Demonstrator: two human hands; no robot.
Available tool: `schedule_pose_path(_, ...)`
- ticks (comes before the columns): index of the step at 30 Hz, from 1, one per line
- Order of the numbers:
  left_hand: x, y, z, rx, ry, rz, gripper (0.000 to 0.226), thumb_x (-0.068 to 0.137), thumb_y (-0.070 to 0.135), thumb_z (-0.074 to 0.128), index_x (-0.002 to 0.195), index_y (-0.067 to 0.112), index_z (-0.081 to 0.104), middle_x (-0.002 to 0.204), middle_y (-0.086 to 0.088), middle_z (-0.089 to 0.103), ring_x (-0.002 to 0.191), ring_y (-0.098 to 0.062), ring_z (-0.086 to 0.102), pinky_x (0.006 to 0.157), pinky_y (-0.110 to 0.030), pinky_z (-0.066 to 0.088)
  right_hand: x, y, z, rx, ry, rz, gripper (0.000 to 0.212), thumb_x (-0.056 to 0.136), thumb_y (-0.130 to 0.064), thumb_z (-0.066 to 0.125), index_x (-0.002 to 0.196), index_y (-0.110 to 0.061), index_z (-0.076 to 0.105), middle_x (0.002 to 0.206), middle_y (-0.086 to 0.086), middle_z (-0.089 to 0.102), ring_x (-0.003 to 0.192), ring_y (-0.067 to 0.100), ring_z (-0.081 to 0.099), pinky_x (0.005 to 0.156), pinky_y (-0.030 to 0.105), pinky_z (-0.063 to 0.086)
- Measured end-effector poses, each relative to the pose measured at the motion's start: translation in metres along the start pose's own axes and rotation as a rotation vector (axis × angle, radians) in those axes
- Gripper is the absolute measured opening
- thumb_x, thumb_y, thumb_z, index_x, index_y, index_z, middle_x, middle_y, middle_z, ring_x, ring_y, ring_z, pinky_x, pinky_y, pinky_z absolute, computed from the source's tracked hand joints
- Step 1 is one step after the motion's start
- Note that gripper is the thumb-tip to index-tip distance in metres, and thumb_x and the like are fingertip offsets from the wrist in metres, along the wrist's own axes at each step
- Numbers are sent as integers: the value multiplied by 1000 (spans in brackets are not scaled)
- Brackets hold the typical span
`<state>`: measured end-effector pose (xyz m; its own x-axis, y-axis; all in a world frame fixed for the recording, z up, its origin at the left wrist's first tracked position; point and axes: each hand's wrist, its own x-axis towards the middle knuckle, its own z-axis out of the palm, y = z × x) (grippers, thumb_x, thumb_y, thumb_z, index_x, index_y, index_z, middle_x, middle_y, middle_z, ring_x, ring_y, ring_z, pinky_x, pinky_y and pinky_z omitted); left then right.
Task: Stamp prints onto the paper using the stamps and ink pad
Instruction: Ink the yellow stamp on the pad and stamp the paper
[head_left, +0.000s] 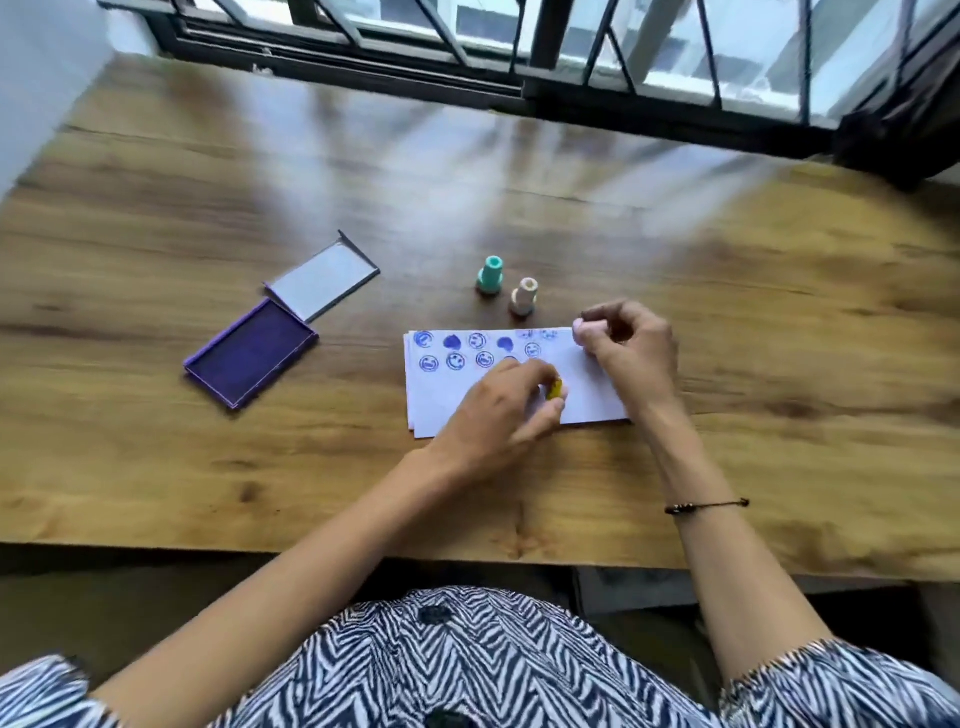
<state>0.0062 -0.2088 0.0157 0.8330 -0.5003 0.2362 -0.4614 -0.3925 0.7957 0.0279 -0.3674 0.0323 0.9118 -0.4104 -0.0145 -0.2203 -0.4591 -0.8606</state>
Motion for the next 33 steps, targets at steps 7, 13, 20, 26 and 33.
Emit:
schedule_pose_path(7,0,-2,1,49,0,37,17,86,17,56,90,1,58,78,-18,61,77,-27,52,73,-29,40,-1,-9,0,-409,-150,-337,8,74,-4,65,81,-5,68,78,9,60,74,18,51,69,24,37)
schedule_pose_path(13,-1,-1,1,47,10,36,20,85,21,54,86,1,58,77,-17,62,76,-26,53,71,-32,41,-2,-11,4,-527,-166,-408,10,77,-4,60,85,-4,67,88,17,63,82,31,58,72,36,45)
schedule_pose_path(20,-2,0,0,30,22,20,19,86,21,54,86,2,57,74,-15,61,73,-23,50,70,-31,42,-2,-11,8,-652,-192,-449,12,81,-8,55,88,-3,64,87,19,59,83,36,57,69,37,44)
schedule_pose_path(26,-3,0,0,16,23,11,20,86,21,54,85,2,58,73,-15,61,73,-22,50,68,-30,41,3,-16,11,-735,-287,-480,12,82,-6,52,87,-4,63,88,17,58,81,35,56,64,31,41)
schedule_pose_path(33,-1,-1,1,22,19,12,18,85,20,55,88,2,58,75,-14,61,75,-20,50,69,-25,39,11,-25,13,-822,-368,-433,6,75,-6,52,74,-10,57,74,4,43,67,27,44,58,32,40)
